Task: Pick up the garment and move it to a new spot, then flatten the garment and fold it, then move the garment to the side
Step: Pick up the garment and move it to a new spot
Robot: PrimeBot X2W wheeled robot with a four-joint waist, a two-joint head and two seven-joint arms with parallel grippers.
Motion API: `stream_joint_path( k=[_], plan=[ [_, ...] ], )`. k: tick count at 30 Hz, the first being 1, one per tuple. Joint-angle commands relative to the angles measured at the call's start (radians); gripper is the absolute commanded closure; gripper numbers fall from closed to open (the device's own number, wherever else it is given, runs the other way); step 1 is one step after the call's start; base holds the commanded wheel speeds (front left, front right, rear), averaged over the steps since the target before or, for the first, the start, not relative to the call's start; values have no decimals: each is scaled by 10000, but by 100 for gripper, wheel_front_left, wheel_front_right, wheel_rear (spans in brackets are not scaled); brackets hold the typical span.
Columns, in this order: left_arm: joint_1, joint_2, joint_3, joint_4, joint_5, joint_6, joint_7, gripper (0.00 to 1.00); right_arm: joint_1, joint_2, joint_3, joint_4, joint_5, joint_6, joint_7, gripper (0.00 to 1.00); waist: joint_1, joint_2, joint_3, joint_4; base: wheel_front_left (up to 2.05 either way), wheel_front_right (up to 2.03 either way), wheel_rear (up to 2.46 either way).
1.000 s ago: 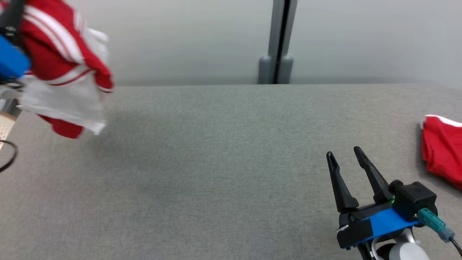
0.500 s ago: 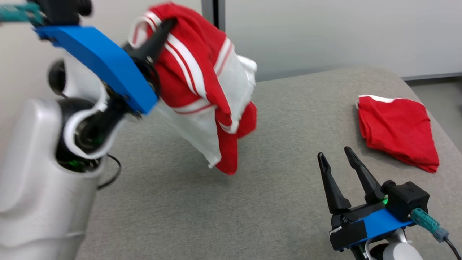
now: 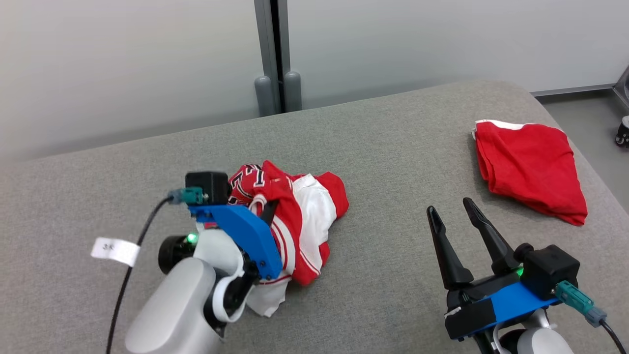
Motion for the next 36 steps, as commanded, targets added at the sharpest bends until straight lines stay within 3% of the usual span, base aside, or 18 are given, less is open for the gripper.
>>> stream_joint_path(
  k=[1,3,4,5,12,18,25,36],
  plan=[
    [197,-273,-27,256,-117,17,-254,100,-69,6,6,4,36,5,-8,0,0,-1,-15,60,0,0,0],
    [280,-402,-214,745,100,-78,-568,95,-54,3,34,28,48,5,-29,0,0,-1,-46,117,0,0,0],
    [312,-468,-290,968,160,-100,-760,65,-39,5,24,47,48,5,-26,0,0,-1,-59,161,0,0,0],
    [313,-528,-330,1143,233,-149,-977,0,-33,5,35,58,47,5,-18,0,0,-1,-67,197,0,0,0],
    [188,-823,-281,1330,307,-978,-2849,0,98,4,-263,23,24,5,-2,0,0,-1,-183,730,0,0,0],
    [788,-465,105,822,447,-1277,-4546,0,276,4,-490,-20,-18,5,14,0,0,-1,-401,1218,0,0,0],
    [1913,106,795,138,669,-1219,-5807,0,566,2,-665,-113,-81,5,101,0,0,-1,-632,1684,0,0,0],
    [4150,604,2868,-1573,2214,-811,-5973,0,938,4,-850,55,26,5,156,0,0,-1,-816,2092,0,0,0]
  ],
)
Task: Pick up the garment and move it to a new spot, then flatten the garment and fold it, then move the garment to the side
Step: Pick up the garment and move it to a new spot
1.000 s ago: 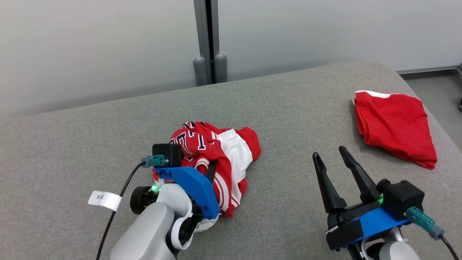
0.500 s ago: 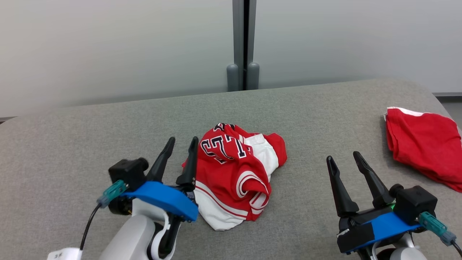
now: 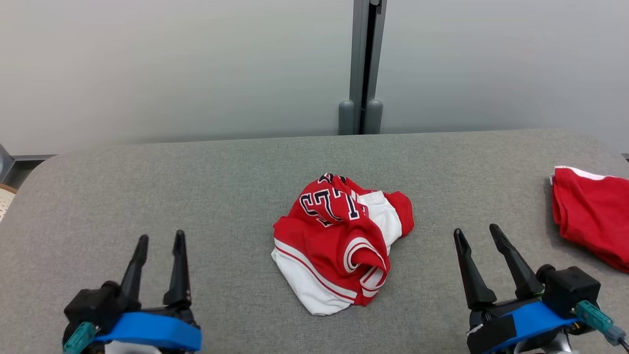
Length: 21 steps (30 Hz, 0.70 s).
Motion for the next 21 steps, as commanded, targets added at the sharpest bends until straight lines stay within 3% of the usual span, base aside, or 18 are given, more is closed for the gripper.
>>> stream_joint_path(
  k=[1,8,21],
  plan=[
    [127,16,90,-91,141,82,-41,0,136,-1,-33,34,4,5,11,0,0,0,-19,7,0,0,0],
    [952,218,429,-154,838,256,-43,0,378,0,-251,423,-57,5,208,0,0,0,-140,30,0,0,0],
    [1201,462,559,-501,768,590,198,0,417,0,-557,858,-265,5,232,0,0,0,-125,-83,0,0,0]
  ],
)
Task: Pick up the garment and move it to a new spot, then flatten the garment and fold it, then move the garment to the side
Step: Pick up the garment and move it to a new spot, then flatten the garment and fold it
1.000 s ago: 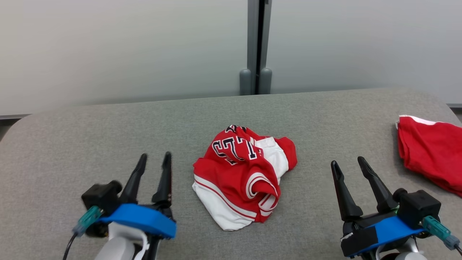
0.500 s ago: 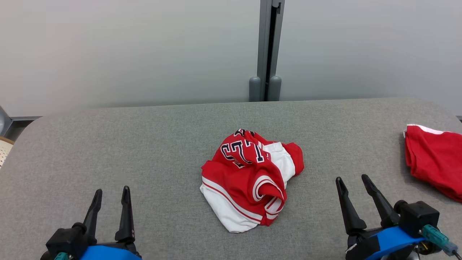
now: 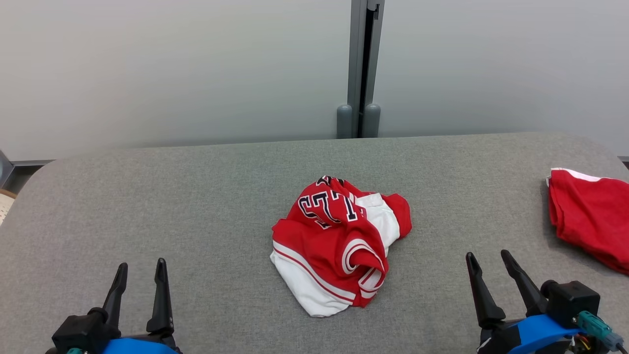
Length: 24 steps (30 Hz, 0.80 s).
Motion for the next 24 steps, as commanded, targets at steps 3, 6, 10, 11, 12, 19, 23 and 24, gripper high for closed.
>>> stream_joint_path(
  k=[3,6,10,11,12,19,23,24],
  plan=[
    [145,80,69,-150,-62,108,68,0,26,0,8,38,-84,5,-17,0,1,-1,30,-32,0,0,0],
    [159,96,71,-244,-101,156,131,0,11,0,16,58,-79,5,-26,0,1,-1,59,-40,0,0,0],
    [163,51,29,-355,-155,239,281,0,-16,1,69,83,-38,5,3,0,1,-1,88,-11,0,0,0],
    [153,35,6,-389,-161,243,315,0,-39,1,103,90,-22,5,24,0,1,-1,100,7,0,0,0],
    [142,23,-17,-419,-167,262,350,0,-75,1,159,101,-13,5,54,0,1,-1,113,29,0,0,0],
    [209,4,-154,-706,-172,334,498,0,-725,2,999,485,-110,5,713,0,1,-1,224,189,0,0,0],
    [188,22,-214,-844,-157,357,537,0,-1399,-4,1675,1176,-245,5,1436,0,1,-1,312,355,0,0,0],
    [167,28,-233,-878,-151,363,562,0,-1600,-2,1836,1415,-270,5,1592,0,1,-1,340,405,0,0,0]
  ],
)
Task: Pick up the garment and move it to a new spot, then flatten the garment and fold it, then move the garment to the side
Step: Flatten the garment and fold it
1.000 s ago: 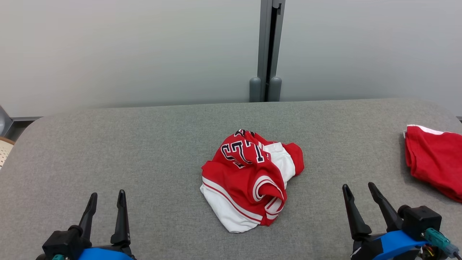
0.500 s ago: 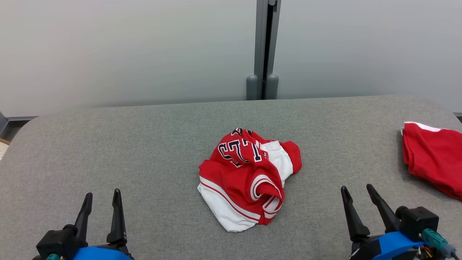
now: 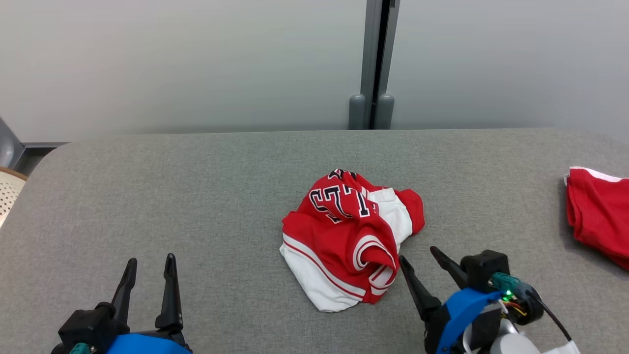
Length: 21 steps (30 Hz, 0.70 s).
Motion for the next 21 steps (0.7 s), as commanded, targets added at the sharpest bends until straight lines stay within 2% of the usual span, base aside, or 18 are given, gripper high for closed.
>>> stream_joint_path(
  k=[1,10,16,21],
  plan=[
    [8,33,-7,-72,13,50,36,0,-346,-6,200,289,-23,5,134,0,-1,-1,61,104,0,0,0],
    [-300,38,-129,-299,49,73,146,0,-2099,-8,964,2635,-121,5,308,0,-1,-1,354,680,0,0,0],
    [-345,37,-141,-331,-11,102,87,0,-2943,-12,948,3999,-136,5,122,0,-1,-1,493,957,0,0,0],
    [-395,38,-172,-326,-26,97,65,0,-3411,-9,1009,4678,54,5,-137,0,-1,-1,573,1081,0,0,0]
  ],
)
